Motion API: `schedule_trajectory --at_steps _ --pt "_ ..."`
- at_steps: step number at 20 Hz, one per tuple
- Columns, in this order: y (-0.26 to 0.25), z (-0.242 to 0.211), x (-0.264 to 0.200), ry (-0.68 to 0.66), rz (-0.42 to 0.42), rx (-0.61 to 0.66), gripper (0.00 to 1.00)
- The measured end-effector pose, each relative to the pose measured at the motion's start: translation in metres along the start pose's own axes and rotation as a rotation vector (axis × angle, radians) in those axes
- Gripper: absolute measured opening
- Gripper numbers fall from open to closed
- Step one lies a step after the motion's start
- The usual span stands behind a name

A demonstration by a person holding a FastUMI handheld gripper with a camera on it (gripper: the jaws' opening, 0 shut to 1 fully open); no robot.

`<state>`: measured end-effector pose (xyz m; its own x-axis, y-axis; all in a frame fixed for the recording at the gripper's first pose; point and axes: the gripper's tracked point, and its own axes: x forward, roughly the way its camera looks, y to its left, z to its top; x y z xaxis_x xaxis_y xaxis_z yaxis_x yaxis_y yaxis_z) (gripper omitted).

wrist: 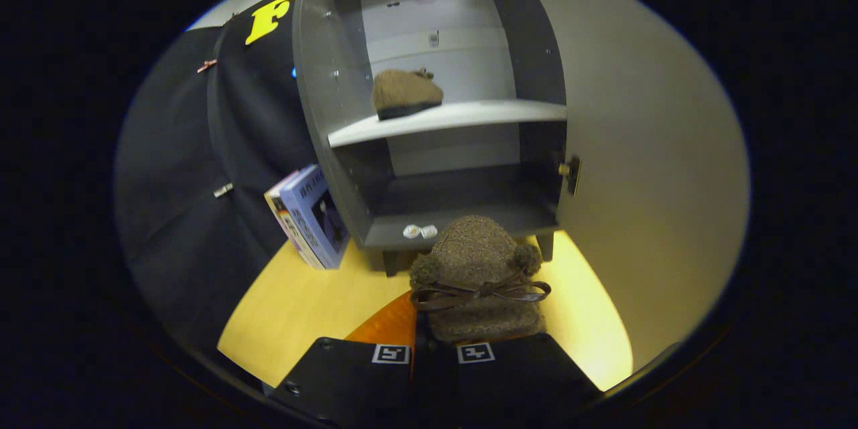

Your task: Open the shoe cabinet door, grab the shoes and put them into the shoe cabinet, then close the shoe cabinet door.

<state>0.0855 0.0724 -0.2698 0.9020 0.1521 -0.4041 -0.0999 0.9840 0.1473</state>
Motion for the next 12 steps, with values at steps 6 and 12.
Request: schedule_trajectory --at_steps 6,12 --pt "0.009 0.146 0.014 -0.087 0.018 -0.009 0.11" --pt "-0.008 0.257 0.08 -0.138 -0.032 -0.013 0.11"
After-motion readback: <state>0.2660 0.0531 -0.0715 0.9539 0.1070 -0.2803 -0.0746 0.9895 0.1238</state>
